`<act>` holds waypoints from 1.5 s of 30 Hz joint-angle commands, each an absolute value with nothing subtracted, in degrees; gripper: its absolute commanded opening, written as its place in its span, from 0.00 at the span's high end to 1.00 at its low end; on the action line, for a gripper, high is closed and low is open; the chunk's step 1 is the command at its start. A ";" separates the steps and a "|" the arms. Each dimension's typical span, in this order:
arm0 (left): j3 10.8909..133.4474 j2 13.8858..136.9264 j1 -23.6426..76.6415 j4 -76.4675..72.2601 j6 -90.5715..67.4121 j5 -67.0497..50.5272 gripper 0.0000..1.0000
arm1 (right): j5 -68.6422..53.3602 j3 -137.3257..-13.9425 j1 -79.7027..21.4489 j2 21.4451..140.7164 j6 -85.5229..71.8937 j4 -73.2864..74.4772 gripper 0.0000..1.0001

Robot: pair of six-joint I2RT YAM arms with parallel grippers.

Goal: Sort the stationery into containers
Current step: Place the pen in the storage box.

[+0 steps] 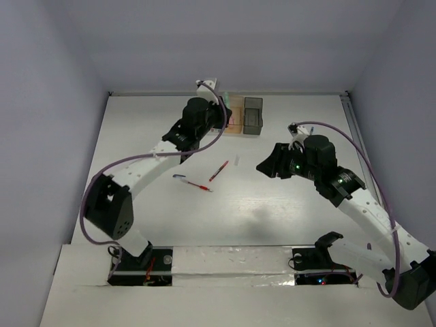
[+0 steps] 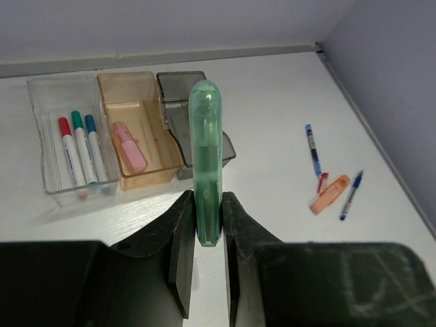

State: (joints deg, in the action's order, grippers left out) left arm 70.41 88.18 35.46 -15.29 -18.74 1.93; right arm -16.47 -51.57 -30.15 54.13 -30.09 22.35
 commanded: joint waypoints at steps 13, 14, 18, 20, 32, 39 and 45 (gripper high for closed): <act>107.37 119.87 33.75 -0.10 -14.50 1.84 1.00 | -12.40 -46.50 -27.07 49.31 -26.19 26.10 0.45; 108.97 122.41 33.75 1.83 -14.41 1.85 1.00 | -12.04 -46.32 -27.07 49.05 -26.19 26.28 0.45; 113.46 126.91 33.22 4.13 -14.06 2.55 1.00 | -10.90 -45.53 -26.54 47.73 -26.19 26.54 0.45; 115.04 128.58 32.70 4.92 -14.41 2.90 1.00 | -10.46 -45.18 -26.54 47.55 -26.28 26.63 0.44; 118.30 133.33 32.08 5.72 -15.12 4.57 0.70 | -6.86 -45.88 -26.02 46.85 -25.49 28.48 0.41; 117.60 128.68 32.08 4.22 -14.59 3.69 0.40 | -4.22 -48.42 -24.97 47.72 -24.26 30.41 0.41; 111.03 115.43 32.60 -1.04 -18.01 -2.96 0.33 | -0.62 -50.45 -24.96 48.25 -25.22 31.38 0.42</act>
State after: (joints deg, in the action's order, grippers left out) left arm 112.79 130.08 32.16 5.61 -16.01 1.63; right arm -4.08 -47.46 -25.45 48.07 -25.45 31.40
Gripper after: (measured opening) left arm 0.668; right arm 0.588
